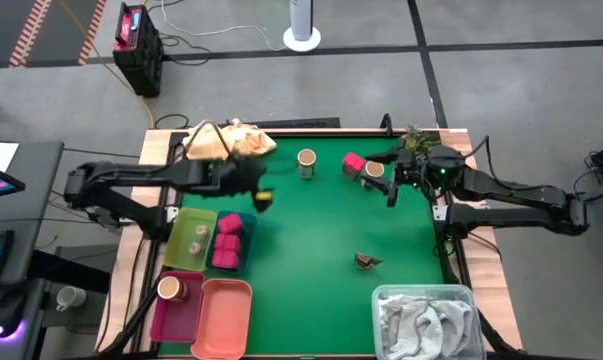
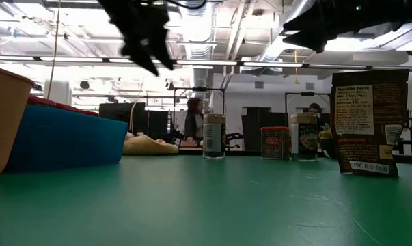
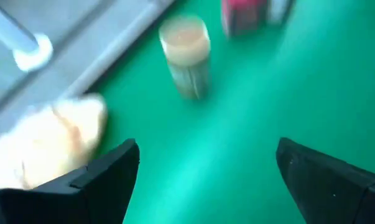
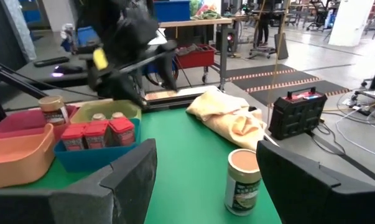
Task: Sort spices by type
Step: Put the gold seasoning bottle into the red bin
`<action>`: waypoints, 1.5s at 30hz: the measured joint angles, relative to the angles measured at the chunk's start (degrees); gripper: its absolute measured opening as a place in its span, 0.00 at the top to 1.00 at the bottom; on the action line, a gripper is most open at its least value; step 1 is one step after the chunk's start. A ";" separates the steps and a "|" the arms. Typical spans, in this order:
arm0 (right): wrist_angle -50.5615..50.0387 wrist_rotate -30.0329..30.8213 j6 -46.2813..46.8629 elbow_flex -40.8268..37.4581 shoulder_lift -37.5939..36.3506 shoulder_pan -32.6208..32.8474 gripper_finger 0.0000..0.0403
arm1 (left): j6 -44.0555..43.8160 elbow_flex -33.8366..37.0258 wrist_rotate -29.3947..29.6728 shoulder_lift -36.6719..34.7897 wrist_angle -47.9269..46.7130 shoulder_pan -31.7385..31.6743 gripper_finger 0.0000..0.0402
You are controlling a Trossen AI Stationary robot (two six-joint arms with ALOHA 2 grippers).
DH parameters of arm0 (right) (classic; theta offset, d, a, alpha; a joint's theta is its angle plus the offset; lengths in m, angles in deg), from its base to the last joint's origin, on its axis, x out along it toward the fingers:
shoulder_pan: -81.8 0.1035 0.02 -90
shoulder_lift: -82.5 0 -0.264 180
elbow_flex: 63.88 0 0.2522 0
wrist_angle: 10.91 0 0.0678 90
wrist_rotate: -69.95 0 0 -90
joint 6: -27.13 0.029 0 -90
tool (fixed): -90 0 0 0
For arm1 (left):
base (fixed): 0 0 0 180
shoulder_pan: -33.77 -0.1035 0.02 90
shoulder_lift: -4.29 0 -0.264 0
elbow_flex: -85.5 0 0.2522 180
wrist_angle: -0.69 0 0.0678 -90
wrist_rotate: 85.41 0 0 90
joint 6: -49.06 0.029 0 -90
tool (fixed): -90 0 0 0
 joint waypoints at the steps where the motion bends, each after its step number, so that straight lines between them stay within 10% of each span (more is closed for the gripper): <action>1: -0.22 0.00 -0.12 0.00 -0.01 -0.23 0.25 | 2.57 0.00 0.05 0.52 3.63 -1.65 0.10; 16: -2.29 -0.04 -0.31 0.00 -0.02 -3.25 0.25 | 15.84 -1.41 -11.89 26.72 41.86 -13.61 0.10; 30: -3.85 -0.07 -0.34 0.00 -0.02 -3.29 0.25 | 13.93 -8.44 -20.00 38.62 42.78 -16.89 0.10; 37: -5.52 -0.07 -0.32 0.00 -0.02 -3.27 0.25 | 15.58 -8.73 -19.75 37.85 42.98 -16.44 0.36; 45: -6.17 -0.07 -0.04 0.00 -0.02 -3.25 0.25 | 17.06 -12.07 -22.08 35.83 31.72 -15.00 0.36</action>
